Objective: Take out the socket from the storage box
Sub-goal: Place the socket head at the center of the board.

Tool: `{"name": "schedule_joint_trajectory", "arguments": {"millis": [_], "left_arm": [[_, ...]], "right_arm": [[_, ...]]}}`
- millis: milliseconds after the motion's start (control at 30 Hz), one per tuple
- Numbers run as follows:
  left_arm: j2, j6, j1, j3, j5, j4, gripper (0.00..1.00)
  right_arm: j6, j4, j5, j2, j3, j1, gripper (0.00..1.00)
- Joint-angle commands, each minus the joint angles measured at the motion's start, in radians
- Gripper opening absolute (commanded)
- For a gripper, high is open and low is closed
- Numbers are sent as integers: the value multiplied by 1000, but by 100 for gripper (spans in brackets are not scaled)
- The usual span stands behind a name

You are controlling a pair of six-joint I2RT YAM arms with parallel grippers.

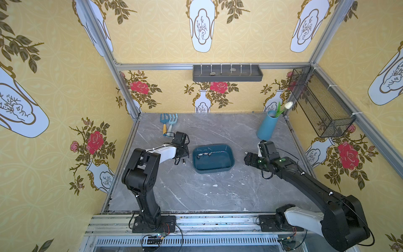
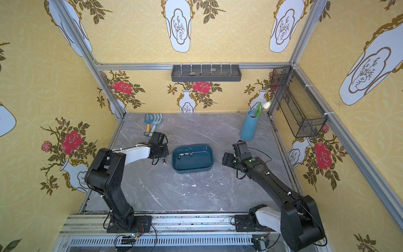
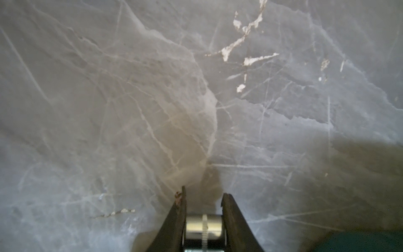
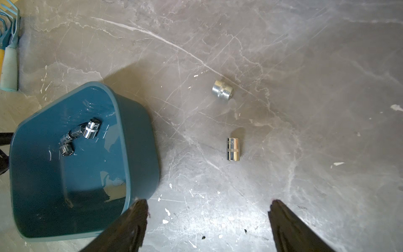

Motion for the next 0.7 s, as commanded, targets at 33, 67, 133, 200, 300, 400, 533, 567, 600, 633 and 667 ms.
{"name": "schedule_joint_trajectory", "arguments": {"millis": [33, 67, 133, 200, 300, 400, 533, 567, 600, 633, 667], "left_arm": [[14, 1, -8, 7, -16, -10, 31], [15, 3, -8, 9, -19, -10, 32], [15, 4, -9, 8, -26, -16, 33], [16, 4, -8, 11, -28, -17, 35], [18, 9, -10, 13, -27, -21, 36], [21, 9, -10, 17, -31, -29, 37], [11, 11, -9, 18, -35, -30, 37], [11, 12, -10, 19, -34, -32, 38], [8, 13, -10, 19, -37, -33, 38], [7, 13, -10, 21, -37, -35, 38], [6, 15, -10, 22, -38, -36, 39]], "right_arm": [[4, 37, -1, 2, 2, 1, 91], [2, 36, 0, 2, 1, 1, 91], [0, 35, 0, 2, 1, 0, 91], [-2, 35, 0, 2, 4, 1, 91], [-2, 36, 0, 2, 6, 1, 91], [-2, 35, 0, 0, 5, 1, 91], [0, 36, 0, -3, 0, 0, 91], [0, 37, -1, -2, -1, 1, 91], [2, 37, 0, -3, -1, 0, 91], [1, 36, -1, -3, -2, 1, 91], [1, 37, 0, -2, -1, 1, 91]]}}
